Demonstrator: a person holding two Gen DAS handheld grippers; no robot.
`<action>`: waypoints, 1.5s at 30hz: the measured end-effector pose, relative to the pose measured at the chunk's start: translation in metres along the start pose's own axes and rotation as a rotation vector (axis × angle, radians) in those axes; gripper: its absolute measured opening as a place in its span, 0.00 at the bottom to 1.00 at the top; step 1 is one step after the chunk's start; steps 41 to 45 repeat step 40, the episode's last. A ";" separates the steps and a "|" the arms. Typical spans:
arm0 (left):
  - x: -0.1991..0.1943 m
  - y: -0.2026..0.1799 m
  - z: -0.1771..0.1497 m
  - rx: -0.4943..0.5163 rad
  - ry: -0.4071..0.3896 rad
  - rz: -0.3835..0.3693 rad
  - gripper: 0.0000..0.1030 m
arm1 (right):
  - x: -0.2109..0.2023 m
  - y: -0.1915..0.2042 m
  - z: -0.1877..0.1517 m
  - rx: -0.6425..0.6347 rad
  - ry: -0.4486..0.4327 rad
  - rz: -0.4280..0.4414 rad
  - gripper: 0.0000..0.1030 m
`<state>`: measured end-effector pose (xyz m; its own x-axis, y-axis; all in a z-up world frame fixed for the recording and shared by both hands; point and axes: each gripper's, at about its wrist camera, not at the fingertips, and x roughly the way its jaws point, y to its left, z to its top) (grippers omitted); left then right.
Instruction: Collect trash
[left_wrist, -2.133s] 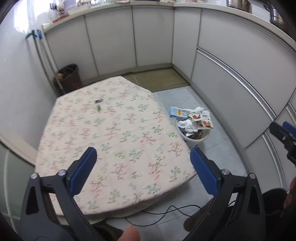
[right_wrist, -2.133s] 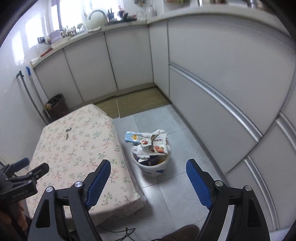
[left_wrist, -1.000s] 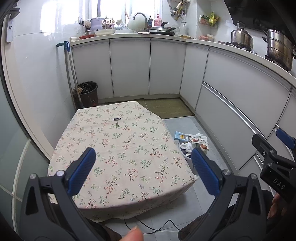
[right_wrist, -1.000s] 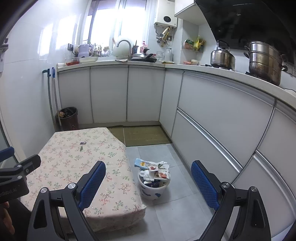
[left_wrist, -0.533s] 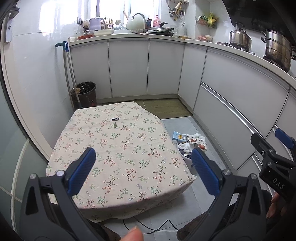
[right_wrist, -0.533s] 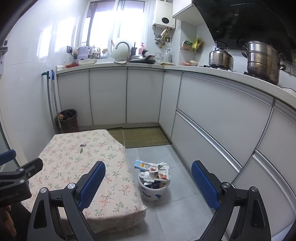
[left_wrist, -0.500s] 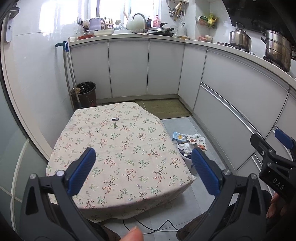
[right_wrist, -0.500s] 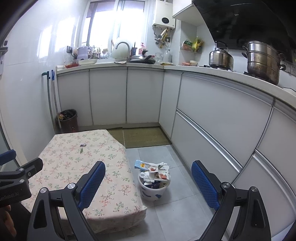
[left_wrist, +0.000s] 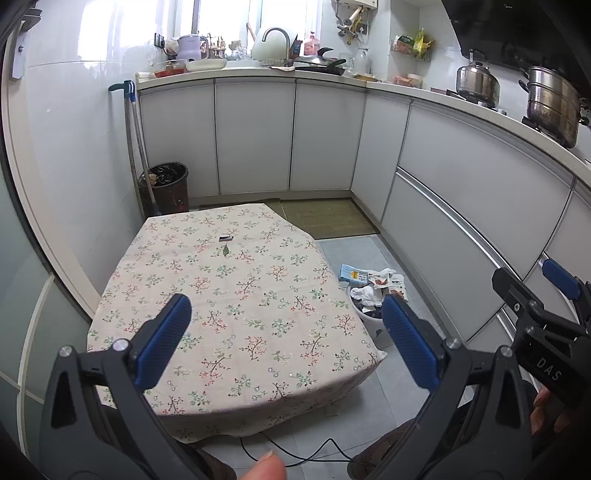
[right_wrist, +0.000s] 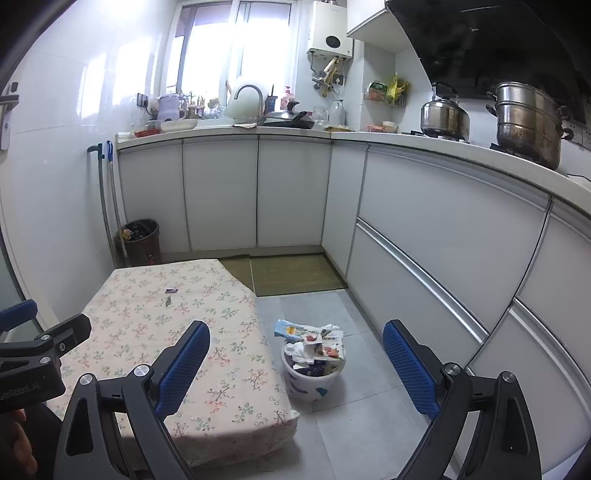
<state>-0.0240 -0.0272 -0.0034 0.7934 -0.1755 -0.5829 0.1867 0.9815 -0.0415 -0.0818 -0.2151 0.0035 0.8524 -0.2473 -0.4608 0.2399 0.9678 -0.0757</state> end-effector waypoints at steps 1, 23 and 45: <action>0.000 0.000 0.000 -0.001 -0.001 0.000 1.00 | 0.000 -0.001 0.000 0.001 -0.002 -0.001 0.94; -0.002 -0.001 -0.001 0.013 -0.010 0.003 1.00 | -0.002 -0.004 0.001 0.020 -0.021 -0.019 0.98; 0.004 0.000 0.000 -0.014 0.014 -0.011 1.00 | -0.001 -0.007 -0.003 0.035 -0.021 -0.007 0.98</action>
